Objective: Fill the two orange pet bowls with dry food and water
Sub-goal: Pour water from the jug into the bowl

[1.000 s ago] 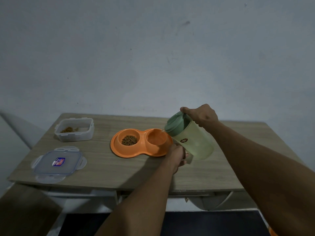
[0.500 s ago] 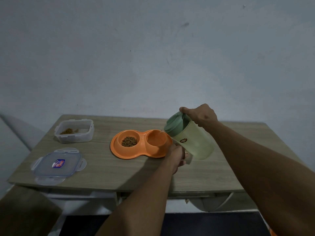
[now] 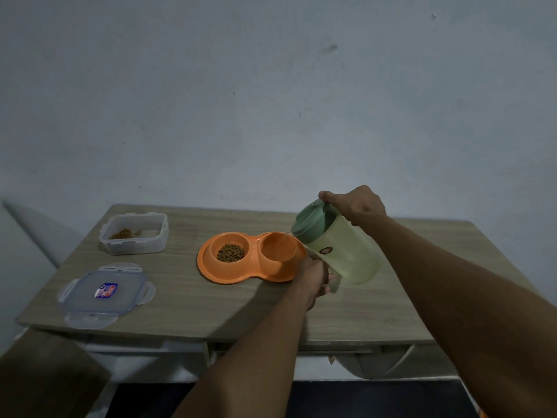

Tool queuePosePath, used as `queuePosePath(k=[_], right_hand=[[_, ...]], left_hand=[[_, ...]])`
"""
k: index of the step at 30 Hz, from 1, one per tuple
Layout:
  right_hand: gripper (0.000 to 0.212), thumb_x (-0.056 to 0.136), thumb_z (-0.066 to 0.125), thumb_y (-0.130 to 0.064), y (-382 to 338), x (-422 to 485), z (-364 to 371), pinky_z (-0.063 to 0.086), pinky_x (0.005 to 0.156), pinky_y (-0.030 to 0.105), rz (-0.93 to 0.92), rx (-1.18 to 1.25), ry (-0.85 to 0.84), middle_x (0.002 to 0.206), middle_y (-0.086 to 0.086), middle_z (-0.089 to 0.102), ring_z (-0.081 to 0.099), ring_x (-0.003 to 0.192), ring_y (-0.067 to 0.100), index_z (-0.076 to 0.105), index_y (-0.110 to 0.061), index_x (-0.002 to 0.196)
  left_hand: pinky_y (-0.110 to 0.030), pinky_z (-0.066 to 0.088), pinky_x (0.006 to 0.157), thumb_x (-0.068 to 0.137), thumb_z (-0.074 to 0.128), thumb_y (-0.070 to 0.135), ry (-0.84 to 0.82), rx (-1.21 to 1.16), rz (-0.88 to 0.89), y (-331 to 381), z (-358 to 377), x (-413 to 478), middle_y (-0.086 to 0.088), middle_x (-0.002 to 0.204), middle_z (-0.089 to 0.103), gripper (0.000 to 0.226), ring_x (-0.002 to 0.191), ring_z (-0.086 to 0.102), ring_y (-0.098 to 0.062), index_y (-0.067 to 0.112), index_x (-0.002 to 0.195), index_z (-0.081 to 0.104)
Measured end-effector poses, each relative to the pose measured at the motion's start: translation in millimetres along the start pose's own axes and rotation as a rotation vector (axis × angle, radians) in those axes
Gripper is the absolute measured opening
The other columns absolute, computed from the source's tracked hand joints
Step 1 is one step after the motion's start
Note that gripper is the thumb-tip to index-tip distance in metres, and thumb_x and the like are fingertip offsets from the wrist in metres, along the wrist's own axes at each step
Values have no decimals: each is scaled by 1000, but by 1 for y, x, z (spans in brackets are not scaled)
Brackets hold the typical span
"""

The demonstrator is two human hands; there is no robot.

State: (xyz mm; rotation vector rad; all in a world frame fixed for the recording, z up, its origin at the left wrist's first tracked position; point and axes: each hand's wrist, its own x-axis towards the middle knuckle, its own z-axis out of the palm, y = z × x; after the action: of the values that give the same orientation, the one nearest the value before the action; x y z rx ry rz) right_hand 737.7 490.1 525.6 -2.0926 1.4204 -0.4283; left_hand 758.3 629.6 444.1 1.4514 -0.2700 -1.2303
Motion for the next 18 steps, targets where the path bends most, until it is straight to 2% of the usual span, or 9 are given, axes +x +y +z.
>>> queuePosePath(k=[3,9,14,18], right_hand=[[70,69,66,-70,0,0,-1,55,75,38,-4,-7,2,88,11,69,67,84,31,63,-4,90],[73,69,67,-70,0,1,1,58,81,42,-1,-13,2,93,12,69,68,87,31,64,-3,97],[73,68,67,-71,-1,2,0,58,82,44,6,-20,6,91,11,70,68,86,31,64,-4,95],[76,65,67,-73,0,4,1,58,83,45,14,-18,7,92,11,70,68,87,31,64,-4,96]], left_hand=[[-25,48,71,97,38,22,-2,3,-4,0,1,0,10,108,61,23,108,61,-15,29,112,53],[-26,49,75,97,38,17,18,-14,-17,1,1,2,7,116,62,24,111,62,-15,28,110,53],[-26,49,75,98,39,17,27,-25,-27,1,2,4,8,112,62,21,109,62,-15,30,93,55],[-24,48,71,97,39,16,21,-33,-24,2,2,4,7,121,62,23,104,62,-13,30,103,55]])
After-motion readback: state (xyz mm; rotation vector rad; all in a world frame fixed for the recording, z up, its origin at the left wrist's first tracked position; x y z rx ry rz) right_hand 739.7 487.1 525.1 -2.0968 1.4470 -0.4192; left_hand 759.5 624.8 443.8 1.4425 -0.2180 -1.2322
